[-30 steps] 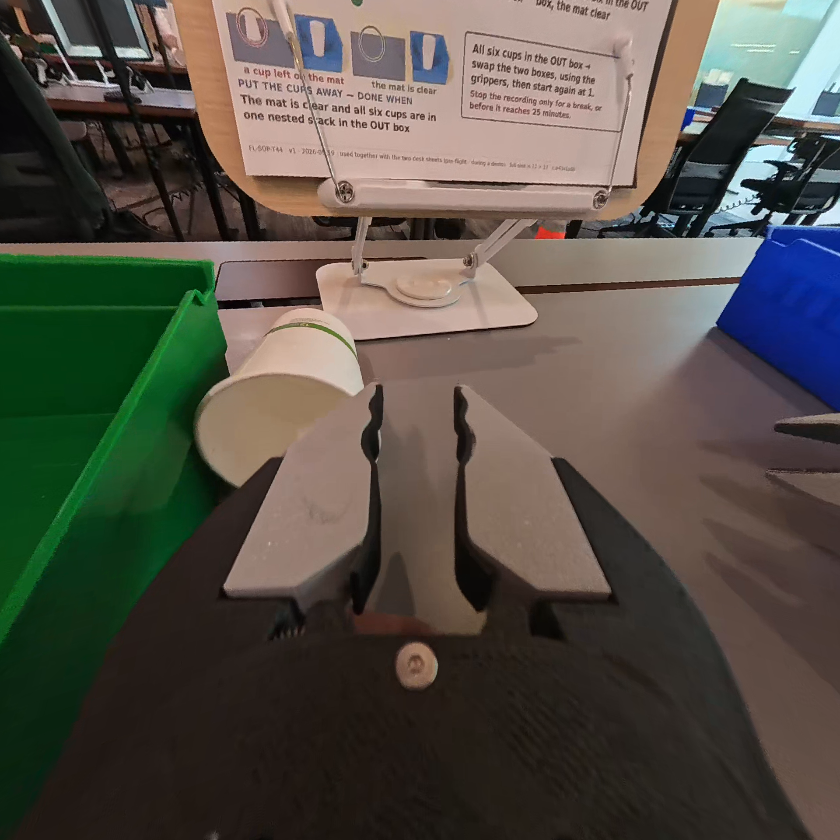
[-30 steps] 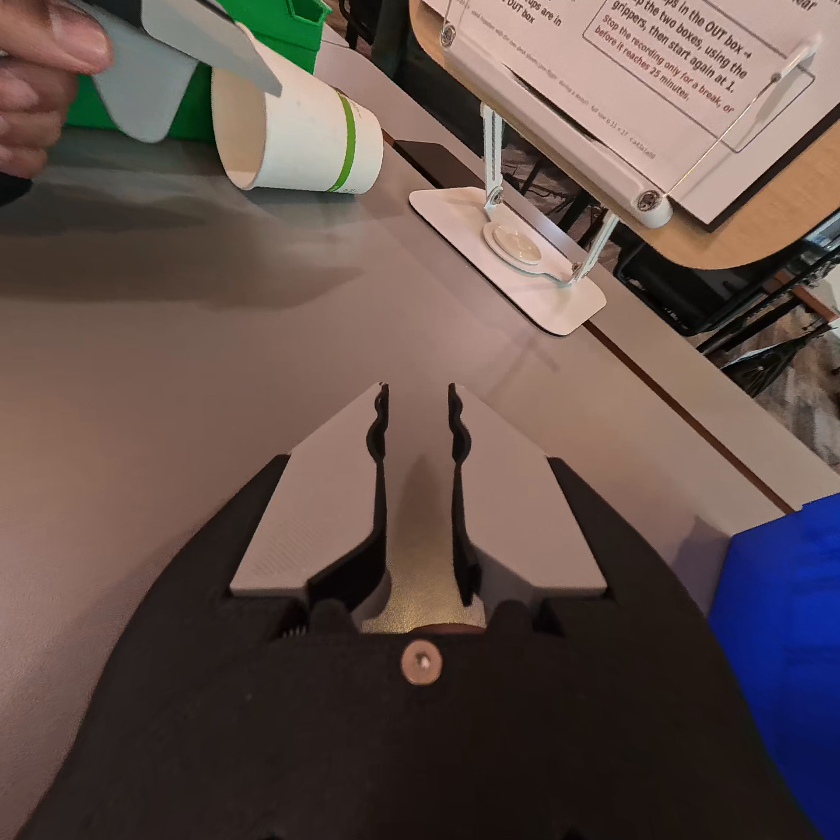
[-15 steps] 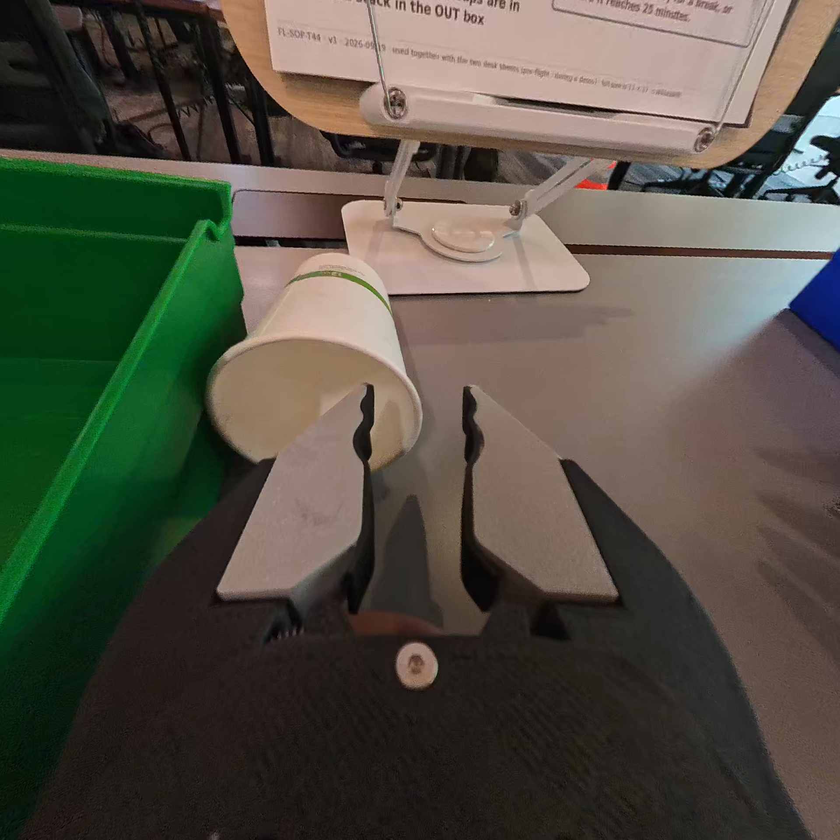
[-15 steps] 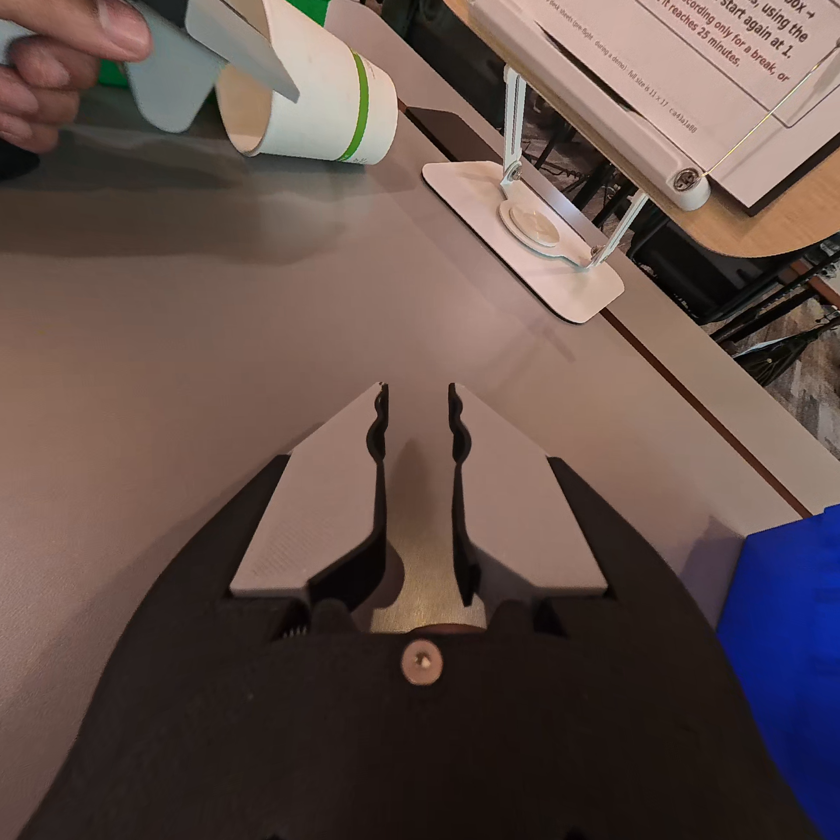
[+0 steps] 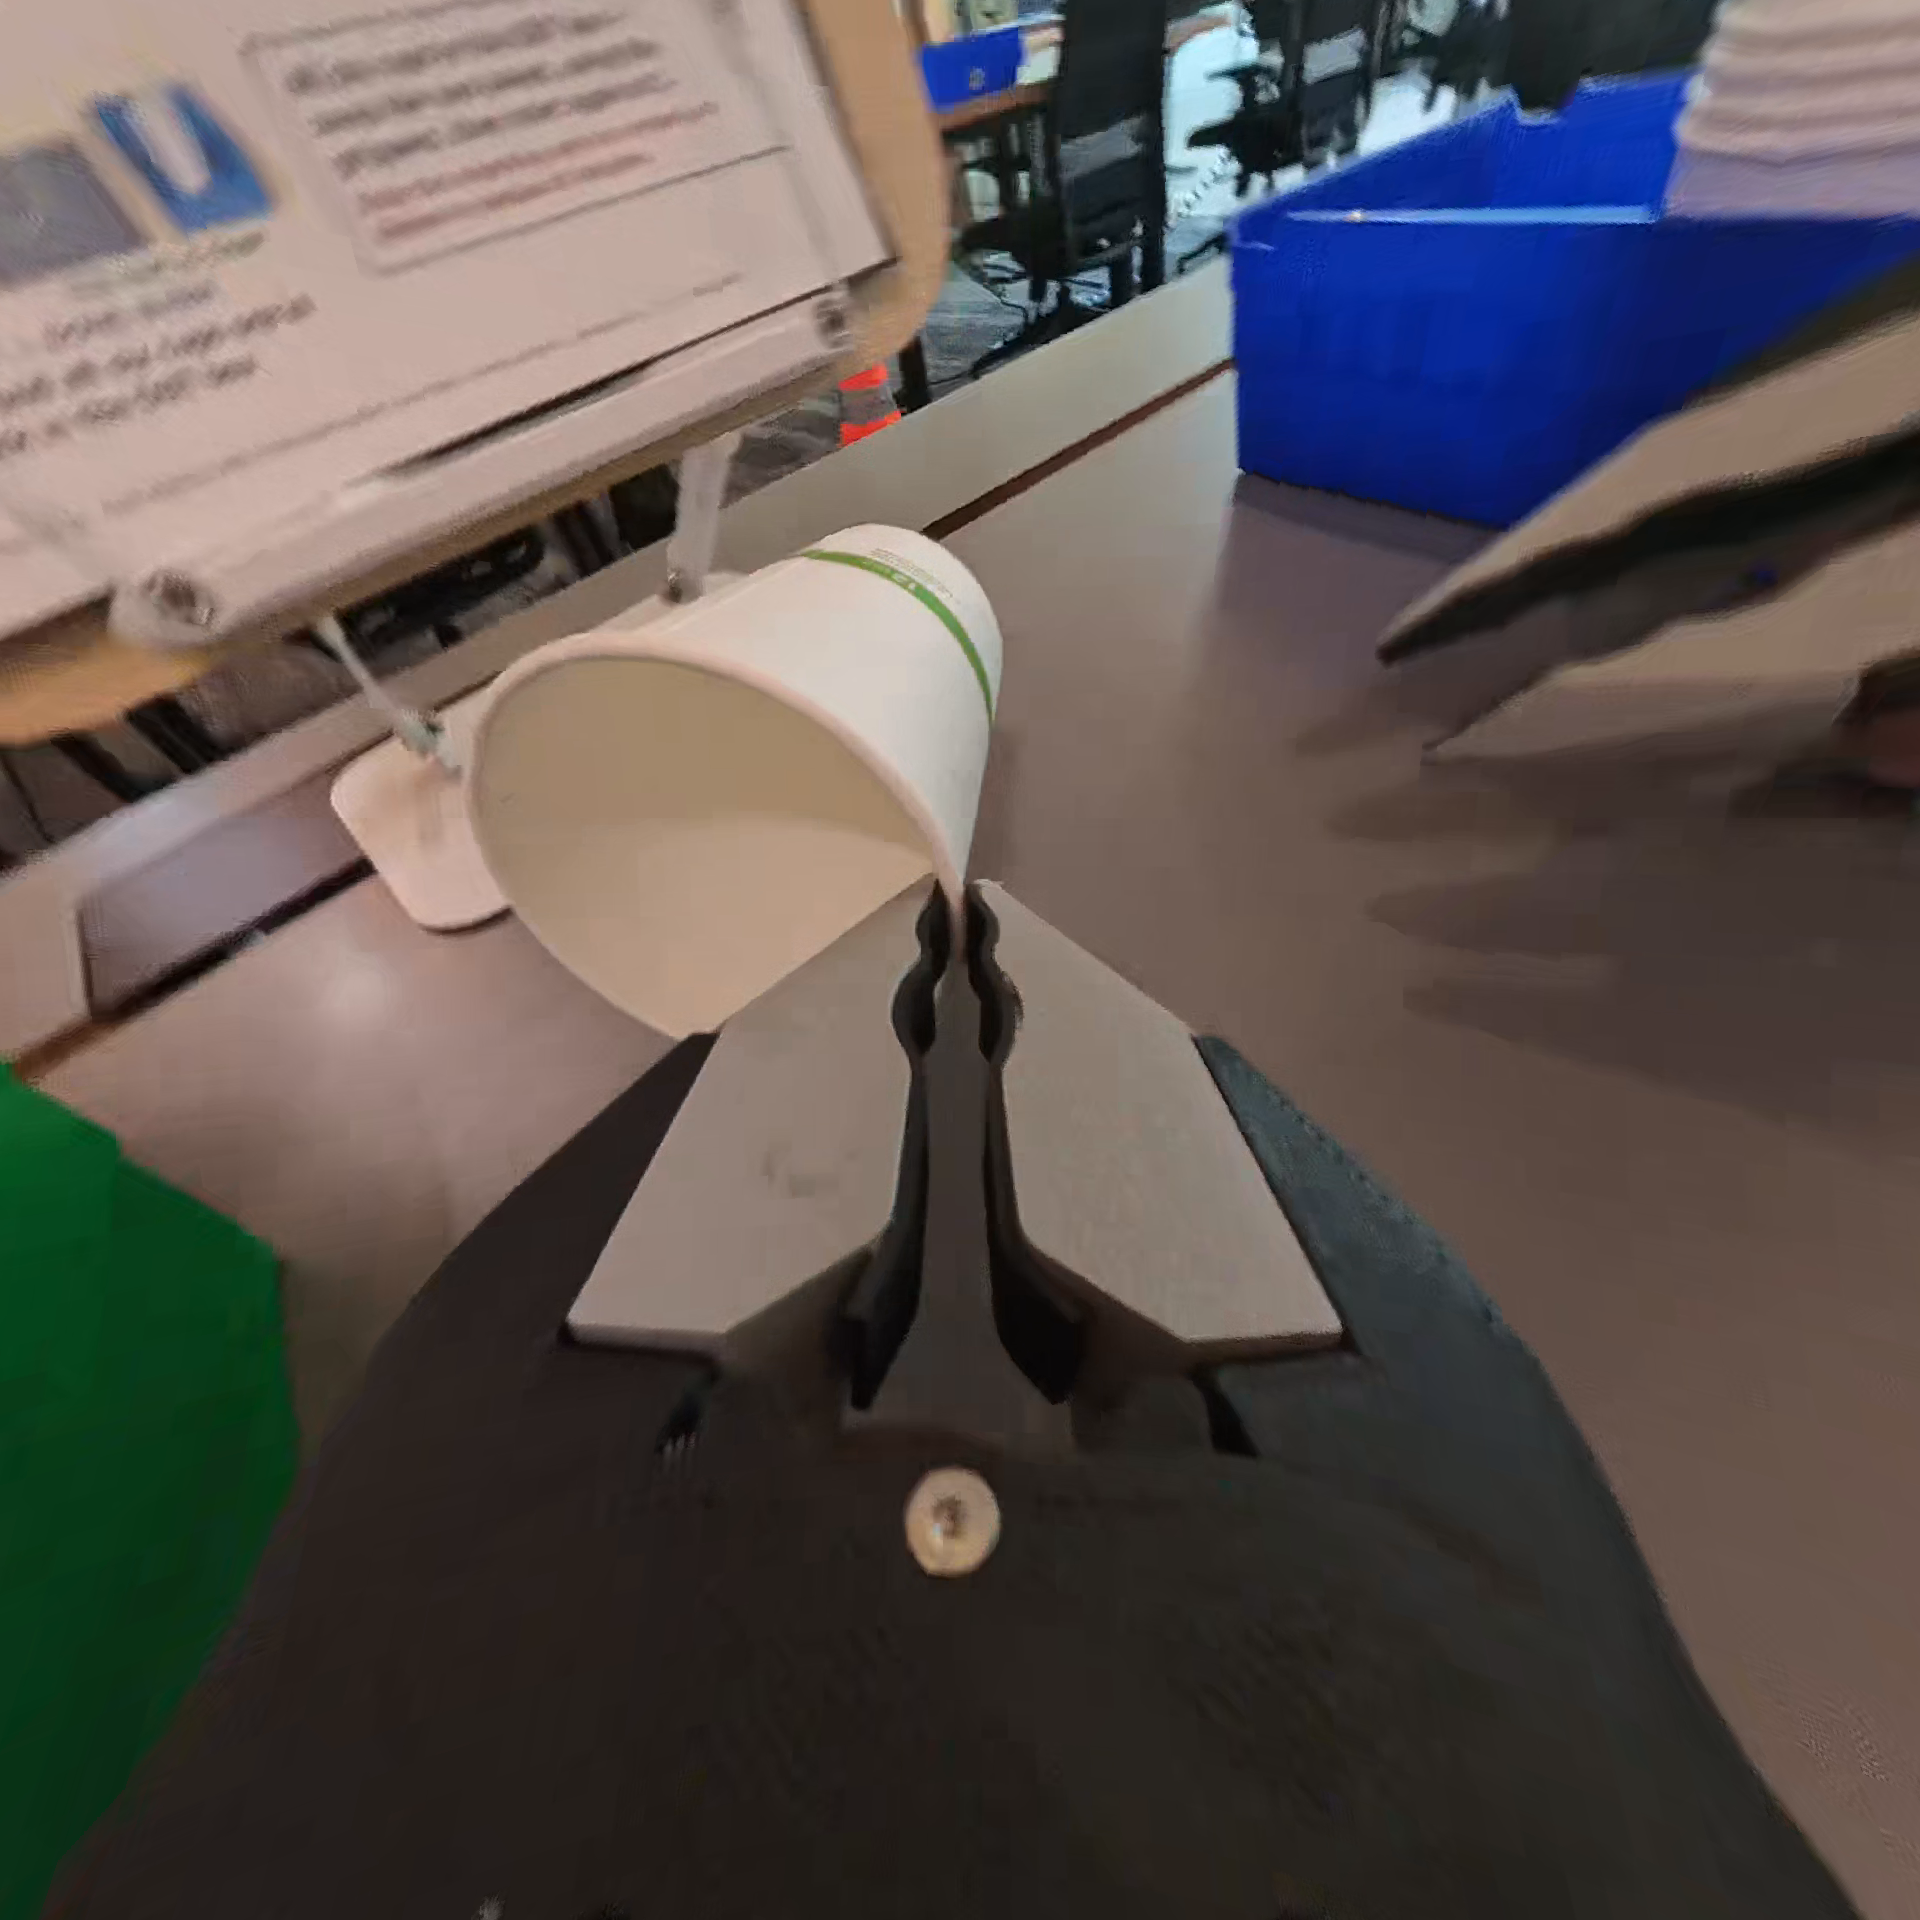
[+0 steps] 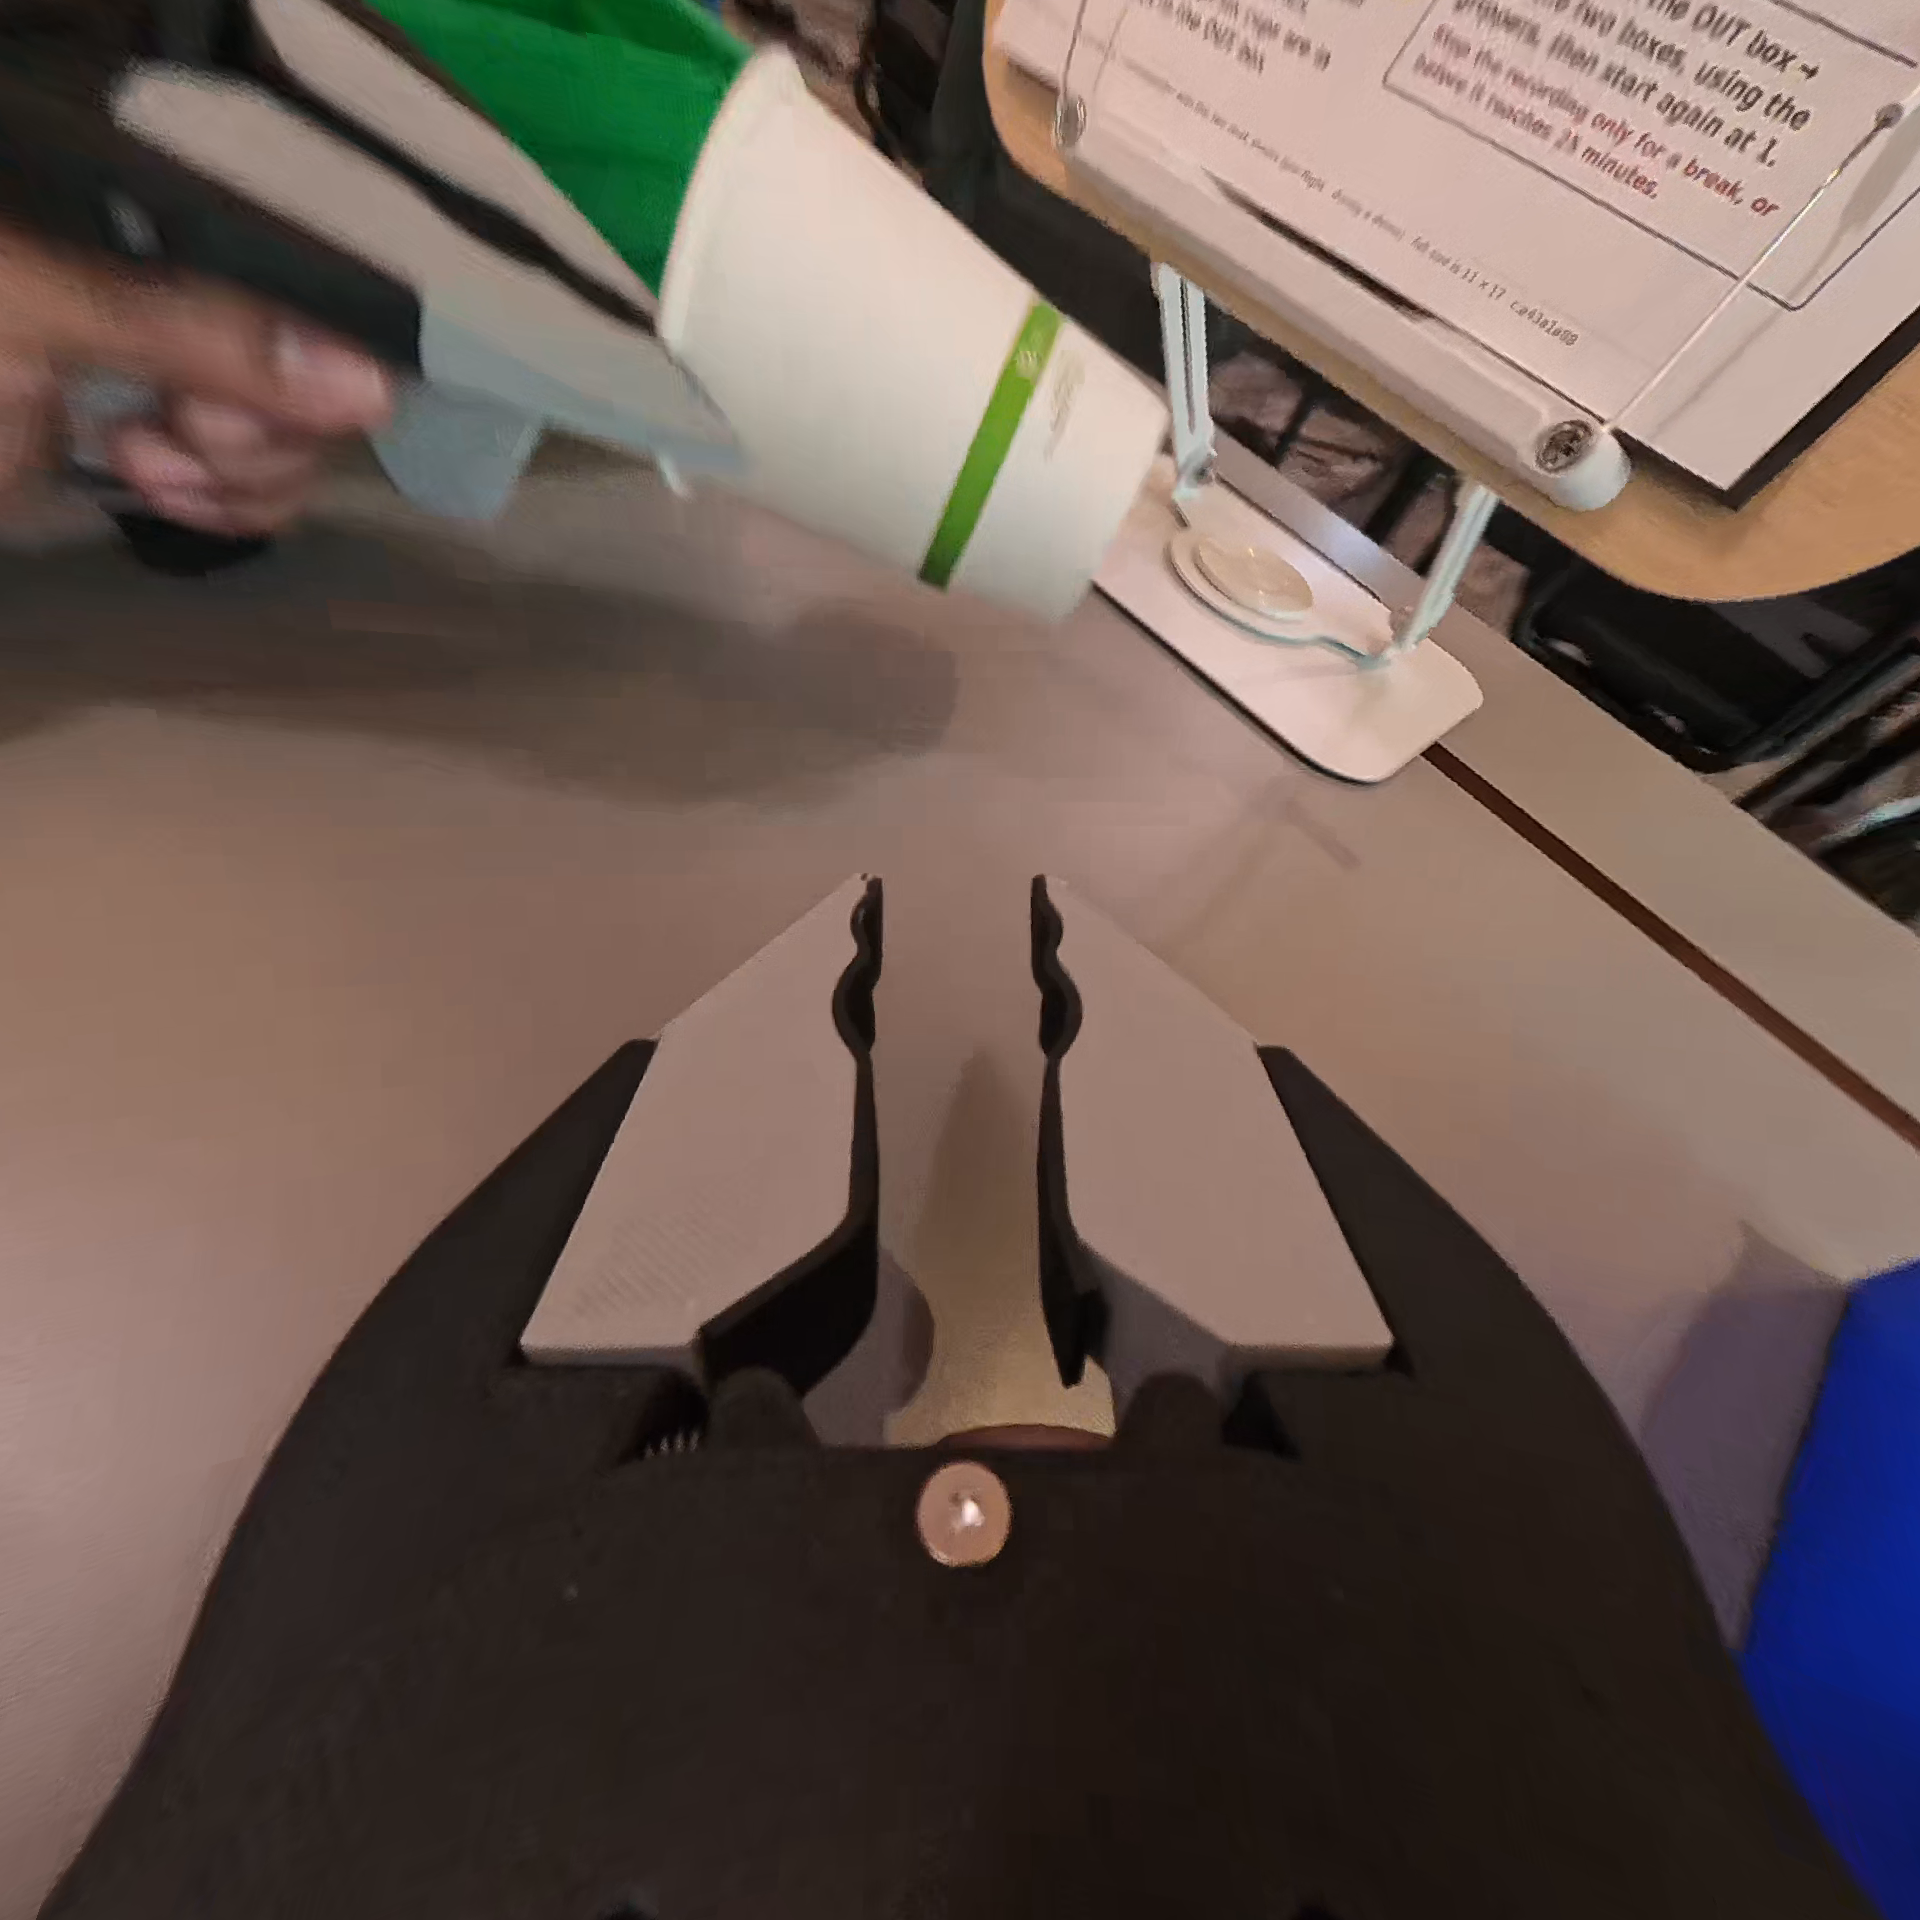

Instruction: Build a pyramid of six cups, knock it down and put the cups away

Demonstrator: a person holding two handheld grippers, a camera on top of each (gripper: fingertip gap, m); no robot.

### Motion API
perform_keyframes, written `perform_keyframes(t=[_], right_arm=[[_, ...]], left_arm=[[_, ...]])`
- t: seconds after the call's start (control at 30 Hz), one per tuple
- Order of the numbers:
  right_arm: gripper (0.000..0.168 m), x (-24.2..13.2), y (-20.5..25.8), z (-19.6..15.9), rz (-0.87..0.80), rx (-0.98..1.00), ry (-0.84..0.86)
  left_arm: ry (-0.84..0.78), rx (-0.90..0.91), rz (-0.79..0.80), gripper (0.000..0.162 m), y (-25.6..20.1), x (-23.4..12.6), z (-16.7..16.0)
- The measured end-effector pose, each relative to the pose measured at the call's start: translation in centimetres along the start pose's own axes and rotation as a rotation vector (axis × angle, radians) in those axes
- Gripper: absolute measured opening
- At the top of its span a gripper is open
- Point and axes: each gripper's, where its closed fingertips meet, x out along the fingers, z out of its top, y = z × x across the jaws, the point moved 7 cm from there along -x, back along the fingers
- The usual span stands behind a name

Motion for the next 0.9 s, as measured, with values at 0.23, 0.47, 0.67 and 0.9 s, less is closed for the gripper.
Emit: perform_keyframes(t=[0.23,0.47,0.67,0.9], right_arm=[[0.032,-1.4,-0.9,1.2,0.104,0.168,-0.16],[0.056,-1.4,-1.2,1.3,0.14,0.226,-0.196],[0.06,-2.0,-0.3,2.0,0.128,0.07,-0.243],[0.072,-2.1,0.5,2.0,0.206,-0.017,-0.243]], left_arm=[[0.021,0.392,0.014,0.0,-4.1,0.2,0.2],[-0.115,0.487,-0.142,0.0,-6.8,-0.6,0.9],[-0.109,0.466,-0.236,0.0,-7.2,-0.9,0.6],[-0.132,0.365,-0.383,0.0,-6.7,-2.5,1.2]])
